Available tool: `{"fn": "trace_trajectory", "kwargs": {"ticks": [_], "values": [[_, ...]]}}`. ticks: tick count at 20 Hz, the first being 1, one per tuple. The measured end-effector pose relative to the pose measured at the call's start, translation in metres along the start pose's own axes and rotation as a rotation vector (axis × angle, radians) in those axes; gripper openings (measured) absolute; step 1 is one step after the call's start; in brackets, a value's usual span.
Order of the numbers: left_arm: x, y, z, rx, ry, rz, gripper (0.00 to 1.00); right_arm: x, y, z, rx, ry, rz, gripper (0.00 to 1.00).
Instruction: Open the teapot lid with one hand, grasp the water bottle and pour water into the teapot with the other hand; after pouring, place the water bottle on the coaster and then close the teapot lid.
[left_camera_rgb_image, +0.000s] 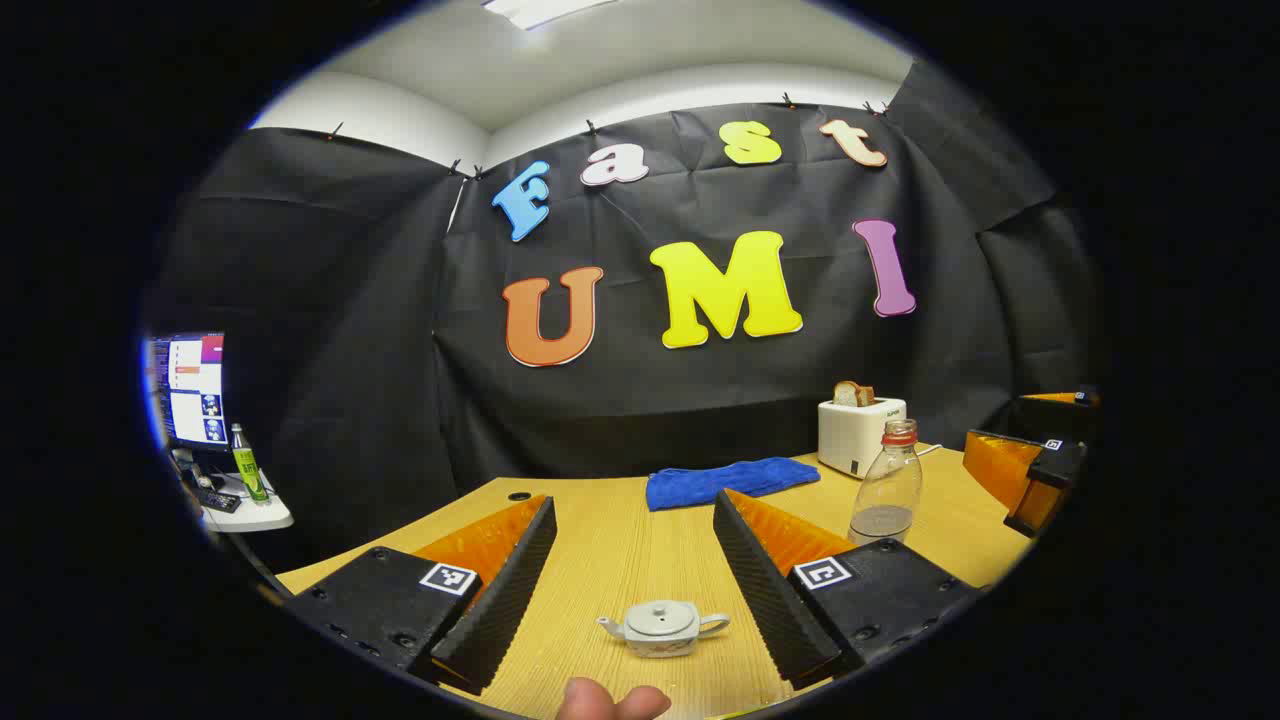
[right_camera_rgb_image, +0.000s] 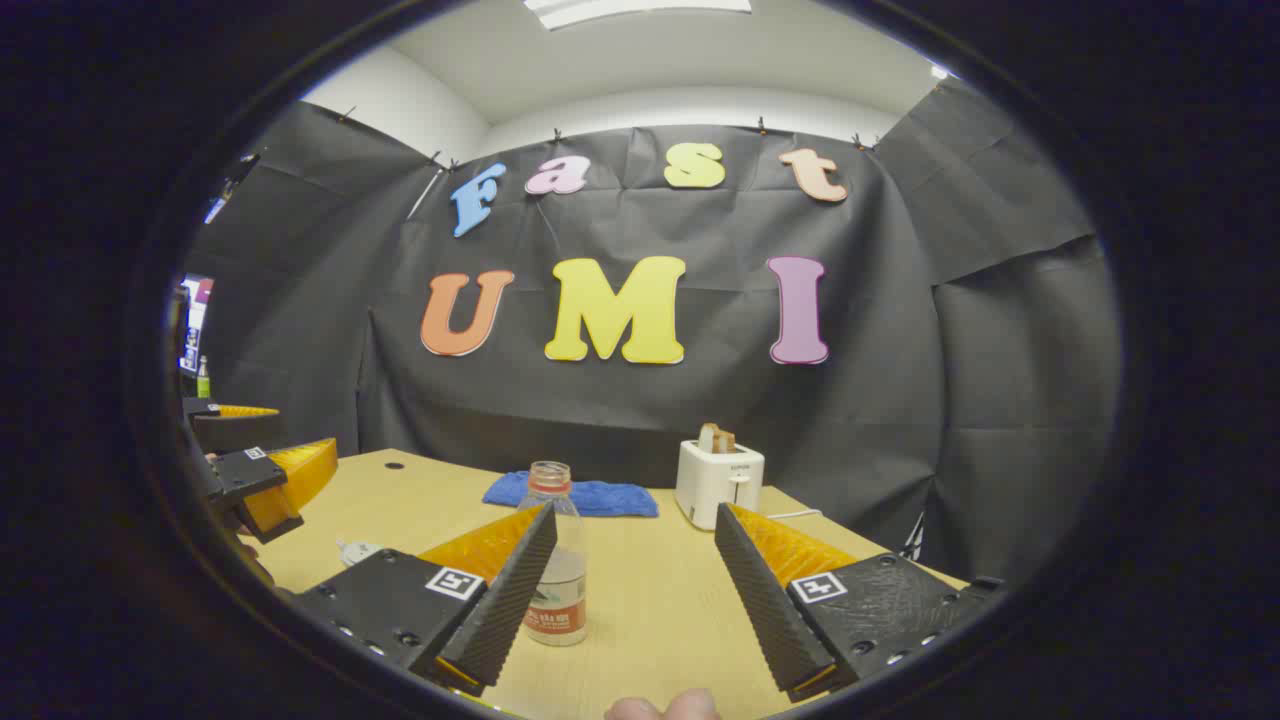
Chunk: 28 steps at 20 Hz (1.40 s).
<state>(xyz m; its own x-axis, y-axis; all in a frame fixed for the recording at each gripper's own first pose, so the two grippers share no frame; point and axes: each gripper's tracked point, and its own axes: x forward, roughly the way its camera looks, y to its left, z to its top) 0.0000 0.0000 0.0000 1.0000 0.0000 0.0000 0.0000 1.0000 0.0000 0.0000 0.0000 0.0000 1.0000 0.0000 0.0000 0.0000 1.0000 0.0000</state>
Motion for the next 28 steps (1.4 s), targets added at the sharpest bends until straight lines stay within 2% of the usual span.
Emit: {"fn": "trace_trajectory", "kwargs": {"ticks": [2, 4, 5, 7, 9, 11, 17, 18, 19, 28], "values": [[0.001, 0.004, 0.001, -0.015, -0.003, 0.006, 0.99, -0.001, 0.003, 0.000, -0.004, 0.001, 0.001, 0.95], [0.000, 0.004, 0.002, -0.018, -0.003, 0.008, 0.99, 0.000, 0.003, 0.000, -0.006, -0.001, 0.000, 0.95], [-0.001, 0.005, 0.002, -0.014, -0.002, 0.010, 0.99, -0.002, 0.003, 0.001, -0.005, -0.001, -0.002, 0.99], [-0.002, 0.006, 0.003, -0.010, -0.008, 0.009, 0.99, -0.003, 0.000, 0.001, -0.008, -0.003, -0.010, 0.95], [-0.003, 0.004, 0.004, -0.012, -0.009, 0.005, 0.99, -0.002, -0.001, 0.002, -0.005, -0.003, -0.014, 0.99], [-0.002, 0.004, 0.006, -0.012, -0.012, 0.005, 0.99, -0.003, -0.002, 0.002, -0.006, -0.003, -0.014, 0.96], [-0.002, 0.002, 0.002, -0.018, -0.005, 0.000, 0.99, -0.004, -0.004, 0.004, -0.007, -0.008, -0.020, 0.95], [-0.002, 0.002, 0.002, -0.016, -0.003, -0.001, 0.99, -0.003, -0.004, 0.004, -0.008, -0.006, -0.021, 0.99], [-0.001, 0.002, 0.002, -0.016, -0.002, -0.002, 0.99, -0.003, -0.005, 0.003, -0.007, -0.005, -0.022, 0.95], [-0.002, -0.004, 0.002, -0.028, 0.004, -0.007, 0.99, 0.000, -0.004, -0.002, 0.010, 0.005, -0.006, 0.95]]}}
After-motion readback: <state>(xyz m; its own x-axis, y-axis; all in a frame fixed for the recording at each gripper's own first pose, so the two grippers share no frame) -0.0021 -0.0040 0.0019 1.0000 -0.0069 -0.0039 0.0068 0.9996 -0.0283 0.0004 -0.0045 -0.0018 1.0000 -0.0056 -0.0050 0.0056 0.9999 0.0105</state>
